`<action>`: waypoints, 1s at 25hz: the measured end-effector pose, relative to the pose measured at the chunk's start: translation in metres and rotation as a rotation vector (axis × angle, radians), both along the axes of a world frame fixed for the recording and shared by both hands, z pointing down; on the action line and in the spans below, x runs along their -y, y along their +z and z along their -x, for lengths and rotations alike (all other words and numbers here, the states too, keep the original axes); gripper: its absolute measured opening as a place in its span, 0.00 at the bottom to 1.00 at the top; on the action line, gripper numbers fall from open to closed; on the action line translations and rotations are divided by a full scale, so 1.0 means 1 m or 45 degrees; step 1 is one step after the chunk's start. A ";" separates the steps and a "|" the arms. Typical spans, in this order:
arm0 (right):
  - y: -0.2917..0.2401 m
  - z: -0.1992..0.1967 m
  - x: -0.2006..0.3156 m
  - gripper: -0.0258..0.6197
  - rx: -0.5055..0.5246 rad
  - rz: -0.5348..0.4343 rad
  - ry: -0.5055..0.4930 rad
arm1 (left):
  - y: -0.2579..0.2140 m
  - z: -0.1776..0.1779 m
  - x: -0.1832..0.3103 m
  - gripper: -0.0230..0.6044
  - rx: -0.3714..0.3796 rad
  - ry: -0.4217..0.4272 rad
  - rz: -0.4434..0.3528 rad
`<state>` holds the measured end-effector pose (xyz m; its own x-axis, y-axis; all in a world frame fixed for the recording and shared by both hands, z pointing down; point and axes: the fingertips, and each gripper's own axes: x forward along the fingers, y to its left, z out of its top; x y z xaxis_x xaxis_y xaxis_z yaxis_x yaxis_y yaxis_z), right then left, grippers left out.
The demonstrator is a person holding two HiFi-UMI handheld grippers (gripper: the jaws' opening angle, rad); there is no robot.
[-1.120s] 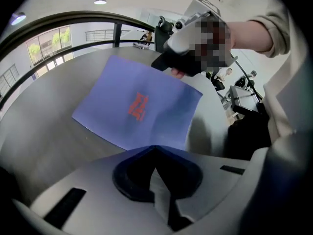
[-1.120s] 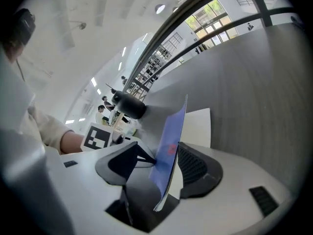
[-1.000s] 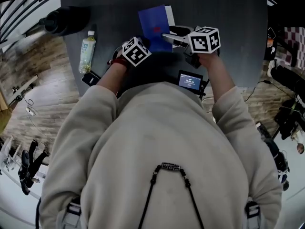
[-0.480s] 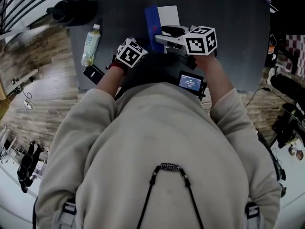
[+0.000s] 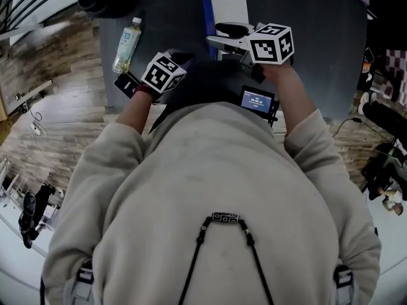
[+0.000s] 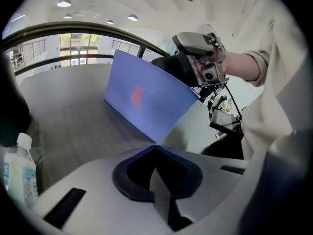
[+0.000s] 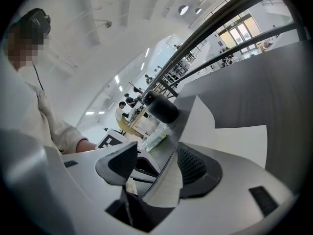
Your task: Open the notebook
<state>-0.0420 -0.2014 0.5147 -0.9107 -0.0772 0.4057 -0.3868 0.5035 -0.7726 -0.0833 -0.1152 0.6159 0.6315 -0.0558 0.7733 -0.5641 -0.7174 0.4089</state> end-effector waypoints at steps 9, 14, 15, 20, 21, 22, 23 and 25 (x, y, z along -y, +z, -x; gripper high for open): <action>-0.007 0.016 -0.005 0.43 0.001 -0.015 -0.052 | -0.007 0.025 -0.026 0.04 -0.093 -0.189 0.055; -0.010 0.036 -0.009 0.43 -0.004 -0.021 -0.109 | -0.012 0.036 -0.032 0.04 -0.138 -0.280 0.052; -0.010 0.040 -0.009 0.43 -0.007 -0.023 -0.121 | -0.012 0.038 -0.032 0.04 -0.133 -0.291 0.037; -0.009 0.071 -0.010 0.43 -0.019 -0.054 -0.164 | -0.013 0.053 -0.038 0.04 -0.007 -0.225 -0.083; -0.006 0.077 -0.011 0.43 -0.030 -0.061 -0.174 | -0.014 0.057 -0.038 0.04 -0.019 -0.255 -0.080; -0.002 0.083 -0.012 0.43 -0.049 -0.075 -0.184 | -0.014 0.061 -0.040 0.04 -0.031 -0.291 -0.074; 0.001 0.087 -0.014 0.43 -0.072 -0.095 -0.198 | -0.014 0.064 -0.042 0.04 -0.038 -0.321 -0.071; 0.009 0.093 -0.022 0.43 -0.116 -0.131 -0.255 | -0.017 0.069 -0.045 0.04 -0.045 -0.362 -0.077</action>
<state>-0.1349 -0.1797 0.5242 -0.8720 0.0558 0.4864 -0.3373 0.6515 -0.6795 -0.1526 -0.0700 0.5993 0.6105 -0.2796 0.7410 -0.7321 -0.5562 0.3933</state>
